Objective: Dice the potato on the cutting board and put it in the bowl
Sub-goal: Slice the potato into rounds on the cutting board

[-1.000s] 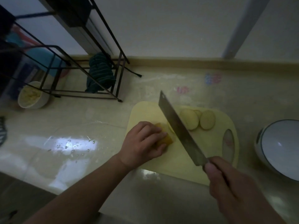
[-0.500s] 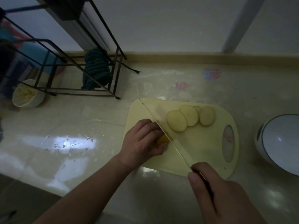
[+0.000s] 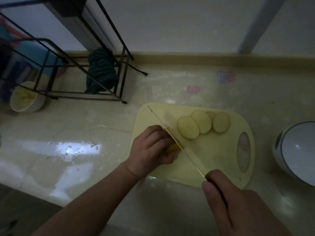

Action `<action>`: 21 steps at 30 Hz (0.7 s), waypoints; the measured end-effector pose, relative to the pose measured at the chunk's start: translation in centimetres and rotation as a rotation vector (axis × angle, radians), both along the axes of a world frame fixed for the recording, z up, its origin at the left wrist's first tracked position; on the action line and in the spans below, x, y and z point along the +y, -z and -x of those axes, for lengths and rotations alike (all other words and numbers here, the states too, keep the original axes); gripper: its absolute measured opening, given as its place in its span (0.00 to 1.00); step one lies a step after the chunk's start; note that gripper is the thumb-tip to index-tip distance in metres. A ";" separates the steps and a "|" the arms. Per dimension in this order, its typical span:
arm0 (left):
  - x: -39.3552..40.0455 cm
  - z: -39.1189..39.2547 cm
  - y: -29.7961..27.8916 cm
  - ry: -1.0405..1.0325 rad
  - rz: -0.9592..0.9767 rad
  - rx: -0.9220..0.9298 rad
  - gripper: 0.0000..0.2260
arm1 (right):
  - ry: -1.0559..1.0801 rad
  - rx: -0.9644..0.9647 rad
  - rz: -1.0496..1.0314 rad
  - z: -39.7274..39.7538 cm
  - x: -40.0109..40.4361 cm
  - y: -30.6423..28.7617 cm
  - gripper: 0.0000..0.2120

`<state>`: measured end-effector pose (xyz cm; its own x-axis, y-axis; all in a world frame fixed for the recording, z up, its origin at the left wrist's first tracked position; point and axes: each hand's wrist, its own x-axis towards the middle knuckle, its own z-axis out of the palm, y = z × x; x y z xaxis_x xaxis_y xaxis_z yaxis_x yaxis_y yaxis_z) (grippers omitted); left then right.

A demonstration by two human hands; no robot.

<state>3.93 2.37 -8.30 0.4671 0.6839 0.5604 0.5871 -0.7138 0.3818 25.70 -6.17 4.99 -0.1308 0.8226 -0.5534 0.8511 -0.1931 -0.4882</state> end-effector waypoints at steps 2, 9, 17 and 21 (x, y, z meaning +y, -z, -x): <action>0.2 0.0 0.1 0.000 -0.021 -0.007 0.10 | -0.036 -0.030 0.007 0.0 0.3 0.0 0.46; 0.8 0.3 0.7 0.029 -0.093 0.013 0.11 | 0.043 0.146 -0.085 0.6 1.5 0.9 0.26; 1.1 0.6 1.1 0.024 -0.105 0.053 0.12 | 0.002 0.044 -0.157 0.0 0.0 0.6 0.19; 1.3 0.7 1.4 0.037 -0.101 0.051 0.13 | 0.081 0.170 -0.160 0.4 0.7 2.9 0.26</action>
<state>3.28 3.70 -9.66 0.5205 0.6067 0.6008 0.5764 -0.7688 0.2770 25.33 -5.47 2.13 -0.1406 0.9096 -0.3909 0.7389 -0.1664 -0.6530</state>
